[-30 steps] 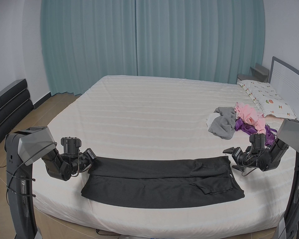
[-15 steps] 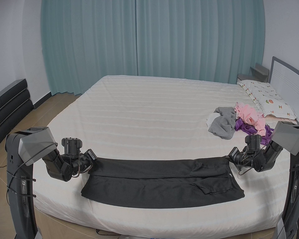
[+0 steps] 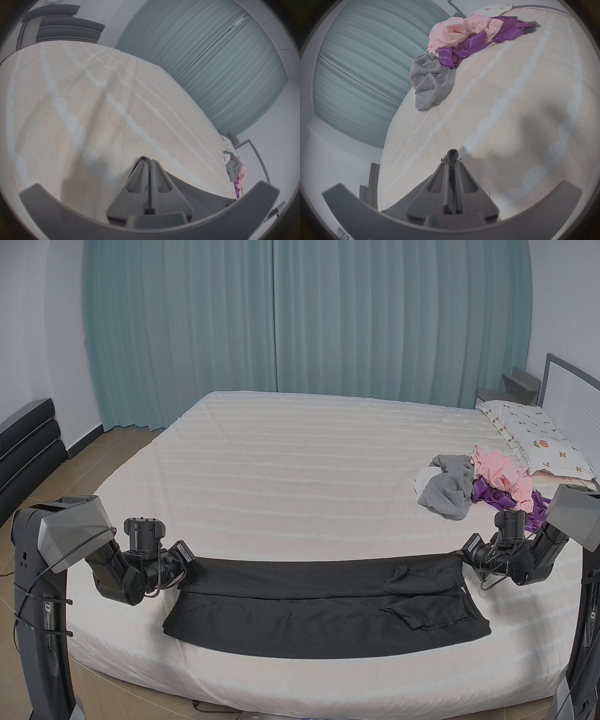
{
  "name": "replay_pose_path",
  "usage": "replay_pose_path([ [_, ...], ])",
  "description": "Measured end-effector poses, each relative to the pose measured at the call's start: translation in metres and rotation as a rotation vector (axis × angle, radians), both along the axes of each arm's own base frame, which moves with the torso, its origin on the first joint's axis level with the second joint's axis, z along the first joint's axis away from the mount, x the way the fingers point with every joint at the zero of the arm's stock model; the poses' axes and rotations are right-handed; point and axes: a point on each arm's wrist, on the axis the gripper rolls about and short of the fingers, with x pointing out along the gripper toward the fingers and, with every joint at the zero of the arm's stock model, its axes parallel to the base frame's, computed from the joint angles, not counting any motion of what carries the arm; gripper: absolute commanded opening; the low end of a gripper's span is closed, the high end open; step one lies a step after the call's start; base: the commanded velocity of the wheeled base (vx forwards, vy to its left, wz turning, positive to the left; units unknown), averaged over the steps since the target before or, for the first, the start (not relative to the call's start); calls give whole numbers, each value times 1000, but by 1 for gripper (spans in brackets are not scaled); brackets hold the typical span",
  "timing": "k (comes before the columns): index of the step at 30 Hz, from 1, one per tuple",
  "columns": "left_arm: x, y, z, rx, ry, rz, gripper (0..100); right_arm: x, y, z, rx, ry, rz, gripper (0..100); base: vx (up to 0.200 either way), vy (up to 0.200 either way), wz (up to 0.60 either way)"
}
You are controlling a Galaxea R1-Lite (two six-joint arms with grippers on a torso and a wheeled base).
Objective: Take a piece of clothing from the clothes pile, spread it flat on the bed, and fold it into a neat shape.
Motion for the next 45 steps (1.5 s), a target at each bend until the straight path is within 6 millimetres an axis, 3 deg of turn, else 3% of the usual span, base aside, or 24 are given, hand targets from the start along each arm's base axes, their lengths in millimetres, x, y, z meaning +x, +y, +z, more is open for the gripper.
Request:
replay_pose_path([
  [8, -2, 0, -1, -19, 9, 11, 100, -5, 1, 7, 9, -22, 5, 100, 0, 0, 0],
  [21, -20, 9, 6, -128, 59, 107, 100, -45, 23, 39, 61, -107, 178, 100, 0, 0, 0],
  [34, -31, 15, 14, -161, 61, 136, 100, -45, 35, 17, 13, -19, 257, 100, 0, 0, 0],
  [35, -32, 15, 14, -161, 61, 135, 100, -45, 35, 15, 14, -9, 257, 0, 0, 0, 0],
  [45, -35, 15, 13, -161, 52, 133, 100, -46, 40, 7, 15, 46, 272, 0, 0, 0, 0],
])
